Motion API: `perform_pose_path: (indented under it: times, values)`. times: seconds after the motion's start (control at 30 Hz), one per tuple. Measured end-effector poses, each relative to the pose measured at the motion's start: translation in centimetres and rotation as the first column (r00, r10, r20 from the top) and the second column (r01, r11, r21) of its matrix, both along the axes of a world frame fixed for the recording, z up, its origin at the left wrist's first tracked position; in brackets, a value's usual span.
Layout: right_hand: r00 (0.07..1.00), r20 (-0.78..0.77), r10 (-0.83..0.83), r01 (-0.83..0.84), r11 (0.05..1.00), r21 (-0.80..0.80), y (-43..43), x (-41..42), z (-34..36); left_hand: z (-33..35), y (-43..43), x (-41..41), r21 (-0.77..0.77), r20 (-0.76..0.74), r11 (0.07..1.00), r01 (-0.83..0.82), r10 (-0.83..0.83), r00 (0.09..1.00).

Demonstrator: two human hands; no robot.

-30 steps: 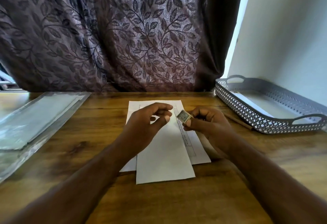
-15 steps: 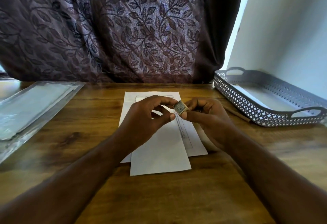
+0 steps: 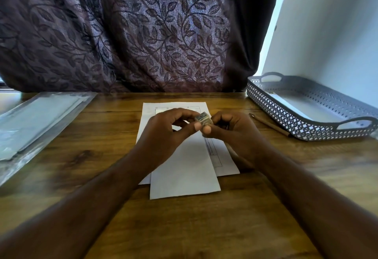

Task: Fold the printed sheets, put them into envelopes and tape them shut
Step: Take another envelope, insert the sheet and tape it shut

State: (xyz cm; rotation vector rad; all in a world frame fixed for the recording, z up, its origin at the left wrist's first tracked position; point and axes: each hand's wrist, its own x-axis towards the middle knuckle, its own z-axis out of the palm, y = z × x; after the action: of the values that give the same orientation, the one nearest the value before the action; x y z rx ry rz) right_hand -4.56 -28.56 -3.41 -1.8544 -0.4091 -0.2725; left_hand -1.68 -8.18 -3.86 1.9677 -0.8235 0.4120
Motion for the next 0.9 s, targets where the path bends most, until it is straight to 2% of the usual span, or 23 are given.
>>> perform_pose_path:
  times: [0.17, 0.27, 0.37, 0.43, 0.5, 0.6, 0.67, 0.77, 0.9]
  values:
    - [1.000, 0.002, 0.014, -0.014, 0.996, -0.087, -0.26, 0.33, -0.49, -0.30, 0.16, 0.44, 0.001, -0.054, 1.000, -0.026, 0.026, 0.998]
    - [1.000, 0.025, -0.016, 0.019, 0.993, -0.120, -0.31, 0.42, -0.51, -0.31, 0.15, 0.33, 0.016, 0.080, 0.996, -0.092, 0.090, 0.993]
    - [0.994, 0.102, -0.036, 0.054, 0.984, -0.170, -0.28, 0.64, -0.67, -0.03, -0.04, -0.17, 0.075, 0.242, 0.991, -0.109, 0.088, 0.966]
    - [0.990, 0.140, -0.033, 0.060, 0.979, -0.195, -0.26, 0.69, -0.78, -0.02, -0.14, -0.37, 0.083, 0.272, 0.989, -0.119, 0.093, 0.958]
    - [0.986, 0.165, -0.025, 0.057, 0.980, -0.193, -0.32, 0.70, -0.83, -0.03, -0.24, -0.39, 0.017, 0.204, 0.994, -0.111, 0.105, 0.973]
    - [0.983, 0.184, -0.009, 0.039, 0.986, -0.163, -0.50, 0.78, -0.80, 0.18, -0.07, 0.15, -0.134, -0.083, 0.990, -0.047, 0.036, 0.996]
    - [0.977, 0.211, 0.020, 0.019, 0.983, -0.181, -0.60, 0.73, -0.78, 0.05, 0.10, 0.51, -0.129, -0.197, 0.992, 0.002, -0.028, 0.980]
    - [0.967, 0.252, 0.038, 0.027, 0.968, -0.250, -0.60, 0.50, -0.68, -0.02, 0.18, 0.46, -0.089, -0.204, 0.993, 0.081, -0.098, 0.974]
    - [0.945, 0.326, 0.025, 0.078, 0.951, -0.298, -0.44, 0.09, -0.16, 0.15, 0.22, 0.57, -0.093, -0.215, 0.992, 0.083, -0.101, 0.971]
